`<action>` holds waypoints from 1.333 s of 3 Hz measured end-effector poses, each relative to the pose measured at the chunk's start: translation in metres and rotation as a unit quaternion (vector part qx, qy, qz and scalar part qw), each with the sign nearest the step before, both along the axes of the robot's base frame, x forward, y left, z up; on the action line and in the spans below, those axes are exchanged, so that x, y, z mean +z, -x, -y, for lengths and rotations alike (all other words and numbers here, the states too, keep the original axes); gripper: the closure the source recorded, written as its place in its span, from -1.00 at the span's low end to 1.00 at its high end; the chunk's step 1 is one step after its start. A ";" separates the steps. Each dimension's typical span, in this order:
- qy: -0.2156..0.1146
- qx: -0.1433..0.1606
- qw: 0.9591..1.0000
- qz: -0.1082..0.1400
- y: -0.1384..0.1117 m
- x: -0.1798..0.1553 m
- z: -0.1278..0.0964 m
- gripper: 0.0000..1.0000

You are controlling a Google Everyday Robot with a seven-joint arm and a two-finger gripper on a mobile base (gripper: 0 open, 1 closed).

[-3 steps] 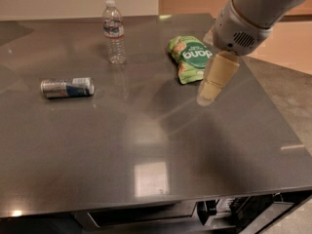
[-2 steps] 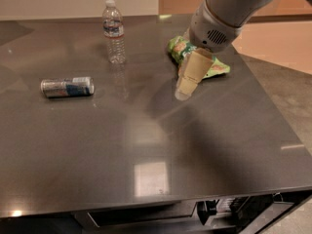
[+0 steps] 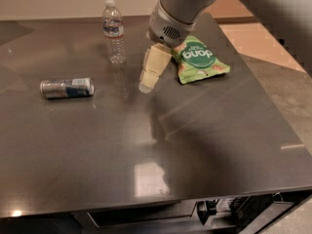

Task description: Pick redbull can

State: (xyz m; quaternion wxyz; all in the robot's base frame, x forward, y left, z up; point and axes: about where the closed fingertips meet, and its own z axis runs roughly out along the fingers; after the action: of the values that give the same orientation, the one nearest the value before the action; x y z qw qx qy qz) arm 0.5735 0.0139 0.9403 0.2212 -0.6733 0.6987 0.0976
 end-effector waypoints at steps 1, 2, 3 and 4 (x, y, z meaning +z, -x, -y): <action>0.003 0.029 1.000 -0.001 -0.010 -0.007 -0.037 -1.00; 0.020 0.063 0.998 -0.003 -0.018 -0.019 -0.075 -1.00; 0.052 0.093 0.994 -0.011 -0.025 -0.035 -0.108 -1.00; 0.089 0.119 0.989 -0.018 -0.030 -0.051 -0.138 -1.00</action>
Offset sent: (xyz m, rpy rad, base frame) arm 0.0288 0.1197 -0.0315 -0.0881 0.0058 0.2110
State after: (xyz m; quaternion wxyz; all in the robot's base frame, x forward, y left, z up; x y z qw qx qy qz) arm 0.6031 0.1519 0.8896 0.1348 -0.7670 0.6231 0.0730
